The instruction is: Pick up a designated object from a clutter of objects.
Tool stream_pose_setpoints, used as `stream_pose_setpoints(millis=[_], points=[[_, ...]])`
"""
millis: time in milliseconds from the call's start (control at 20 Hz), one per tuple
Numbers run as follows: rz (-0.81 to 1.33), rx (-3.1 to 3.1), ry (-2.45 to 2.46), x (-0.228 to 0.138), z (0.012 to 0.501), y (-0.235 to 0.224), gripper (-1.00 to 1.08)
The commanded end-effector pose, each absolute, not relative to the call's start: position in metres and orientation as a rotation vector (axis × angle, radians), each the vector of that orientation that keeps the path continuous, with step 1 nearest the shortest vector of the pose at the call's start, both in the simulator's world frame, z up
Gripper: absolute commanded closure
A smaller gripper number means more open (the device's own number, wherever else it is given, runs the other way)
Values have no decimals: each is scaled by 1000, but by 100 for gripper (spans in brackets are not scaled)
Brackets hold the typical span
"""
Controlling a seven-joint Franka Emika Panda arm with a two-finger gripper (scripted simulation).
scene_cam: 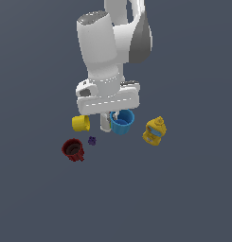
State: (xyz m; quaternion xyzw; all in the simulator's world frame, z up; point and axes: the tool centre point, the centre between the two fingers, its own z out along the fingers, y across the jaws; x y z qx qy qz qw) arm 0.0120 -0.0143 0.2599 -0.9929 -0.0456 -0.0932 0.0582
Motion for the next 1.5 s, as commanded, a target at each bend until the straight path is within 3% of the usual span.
stream_pose_setpoints(millis=[0, 750, 1450], points=[[-286, -3007, -139, 8, 284, -36, 108], [-284, -3010, -136, -11, 406, -151, 108], [-283, -3012, -135, -14, 443, -187, 108]])
